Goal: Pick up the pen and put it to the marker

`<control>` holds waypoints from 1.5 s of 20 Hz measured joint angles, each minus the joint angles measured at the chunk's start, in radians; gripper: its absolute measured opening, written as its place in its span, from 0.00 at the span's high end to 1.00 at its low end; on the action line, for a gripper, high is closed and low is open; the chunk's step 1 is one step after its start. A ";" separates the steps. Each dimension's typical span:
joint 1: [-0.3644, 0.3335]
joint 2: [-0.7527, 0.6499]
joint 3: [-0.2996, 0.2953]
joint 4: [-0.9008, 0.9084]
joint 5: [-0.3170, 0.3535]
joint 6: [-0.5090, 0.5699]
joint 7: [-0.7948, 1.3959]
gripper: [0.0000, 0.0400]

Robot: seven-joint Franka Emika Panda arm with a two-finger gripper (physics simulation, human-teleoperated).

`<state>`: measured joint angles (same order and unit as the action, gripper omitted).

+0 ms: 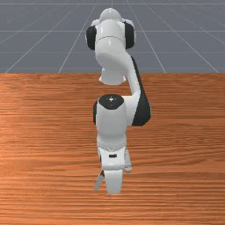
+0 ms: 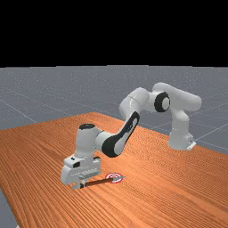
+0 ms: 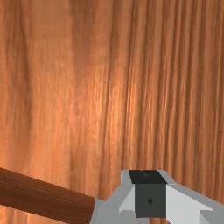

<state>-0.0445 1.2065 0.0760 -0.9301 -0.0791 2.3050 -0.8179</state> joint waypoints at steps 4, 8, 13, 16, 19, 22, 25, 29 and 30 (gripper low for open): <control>0.008 0.058 -0.008 0.103 0.004 -0.048 0.028 1.00; 0.007 0.185 0.005 0.270 0.016 -0.080 0.009 0.97; -0.016 -0.001 0.017 -0.085 0.020 0.089 0.014 1.00; -0.023 -0.106 0.013 -0.284 0.015 0.184 0.024 1.00; -0.015 -0.145 -0.003 -0.356 0.003 0.217 0.041 1.00; -0.018 -0.181 -0.002 -0.415 0.004 0.195 0.042 1.00; -0.041 -0.285 0.015 -0.632 0.011 0.342 0.033 1.00; -0.031 -0.364 -0.004 -0.795 -0.003 0.443 0.054 1.00; -0.025 -0.371 -0.011 -0.806 0.001 0.432 0.071 1.00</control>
<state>-0.0699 0.8352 0.0653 -1.7357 -0.0781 2.7369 -0.7467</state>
